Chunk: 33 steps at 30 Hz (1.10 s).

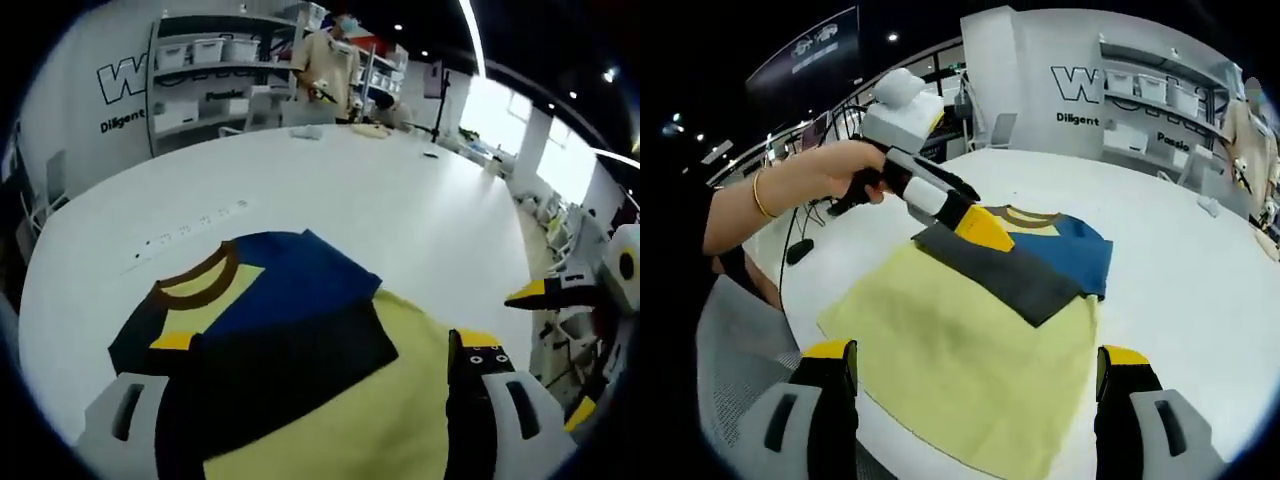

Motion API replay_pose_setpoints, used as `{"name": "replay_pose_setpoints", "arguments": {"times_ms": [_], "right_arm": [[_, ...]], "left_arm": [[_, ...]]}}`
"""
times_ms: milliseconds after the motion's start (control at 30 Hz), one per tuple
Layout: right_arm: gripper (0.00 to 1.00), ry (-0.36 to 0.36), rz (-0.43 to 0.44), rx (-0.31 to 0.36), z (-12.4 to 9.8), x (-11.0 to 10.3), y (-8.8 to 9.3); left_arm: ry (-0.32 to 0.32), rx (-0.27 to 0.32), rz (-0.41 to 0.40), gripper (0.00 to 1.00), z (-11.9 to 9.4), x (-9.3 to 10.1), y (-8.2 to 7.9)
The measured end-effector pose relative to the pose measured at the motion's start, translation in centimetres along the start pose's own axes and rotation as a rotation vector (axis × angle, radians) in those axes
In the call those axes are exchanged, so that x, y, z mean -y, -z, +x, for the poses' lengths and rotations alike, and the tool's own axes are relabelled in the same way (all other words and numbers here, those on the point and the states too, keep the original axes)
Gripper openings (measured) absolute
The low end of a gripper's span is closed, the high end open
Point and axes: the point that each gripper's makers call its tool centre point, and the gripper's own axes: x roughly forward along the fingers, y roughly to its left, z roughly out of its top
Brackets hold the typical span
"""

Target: Fold the garment on the visible template until the final outline fits inside the template.

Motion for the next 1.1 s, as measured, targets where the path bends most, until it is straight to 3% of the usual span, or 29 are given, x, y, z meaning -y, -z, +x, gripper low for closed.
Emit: {"name": "replay_pose_setpoints", "arguments": {"times_ms": [233, 500, 733, 900, 1000, 1100], "right_arm": [[0.99, -0.01, -0.003, 0.014, 0.9, 1.1, -1.2], [0.95, -0.002, 0.018, 0.043, 2.3, 3.2, -2.8], [0.9, -0.008, 0.006, 0.055, 3.5, 4.1, -3.9], [0.85, -0.012, 0.004, 0.058, 3.8, 4.2, -4.0], [0.8, -0.008, 0.001, 0.058, 4.6, 4.7, -4.3], [0.76, 0.037, -0.017, 0.054, 5.2, 5.6, -4.6]], "left_arm": [[-0.059, -0.003, 0.028, 0.99, -1.6, -2.4, 1.7], [-0.087, 0.011, -0.052, 0.95, -4.1, -4.4, 3.7], [-0.123, 0.036, -0.066, 0.92, -6.1, -6.2, 5.5], [-0.128, 0.041, -0.069, 0.84, -6.4, -6.6, 5.7], [-0.158, 0.07, -0.083, 0.79, -7.2, -7.8, 6.3], [-0.198, 0.035, -0.088, 0.74, -8.1, -9.6, 8.0]]}}
